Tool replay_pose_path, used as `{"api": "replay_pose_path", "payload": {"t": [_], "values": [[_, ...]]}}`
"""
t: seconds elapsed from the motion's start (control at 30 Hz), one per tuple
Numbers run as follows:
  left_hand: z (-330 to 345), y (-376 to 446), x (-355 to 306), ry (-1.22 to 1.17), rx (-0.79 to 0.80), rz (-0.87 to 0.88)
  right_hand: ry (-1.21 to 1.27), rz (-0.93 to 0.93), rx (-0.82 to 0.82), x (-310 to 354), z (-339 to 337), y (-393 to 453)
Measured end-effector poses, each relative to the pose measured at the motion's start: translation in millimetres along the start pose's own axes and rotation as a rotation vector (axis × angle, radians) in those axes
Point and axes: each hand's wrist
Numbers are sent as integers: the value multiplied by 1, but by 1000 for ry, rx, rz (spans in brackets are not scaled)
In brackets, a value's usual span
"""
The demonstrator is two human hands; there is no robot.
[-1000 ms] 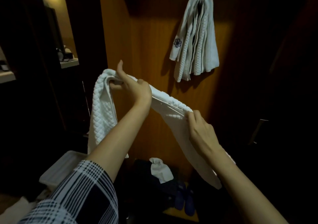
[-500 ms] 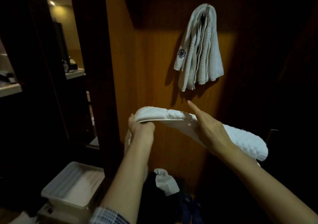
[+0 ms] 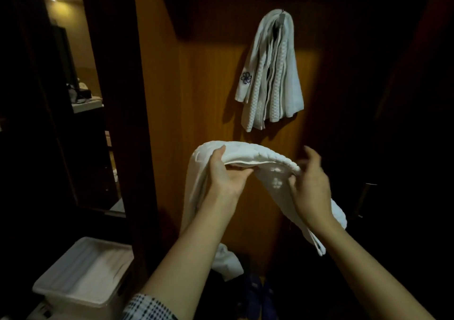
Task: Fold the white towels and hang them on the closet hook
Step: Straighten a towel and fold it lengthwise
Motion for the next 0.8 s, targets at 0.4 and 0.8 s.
{"api": "replay_pose_path", "payload": {"t": [0.4, 0.8], "values": [[1, -3, 21, 158, -31, 152, 1932, 1289, 589, 38, 0, -32], [6, -4, -14, 125, -26, 53, 2133, 1353, -184, 64, -33, 68]]}}
Point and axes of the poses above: each hand's wrist, its own y-axis towards the middle knuckle, its own z-axis out of the palm, x = y × z, and after that the axes turned 6 degrees about y, right-handed
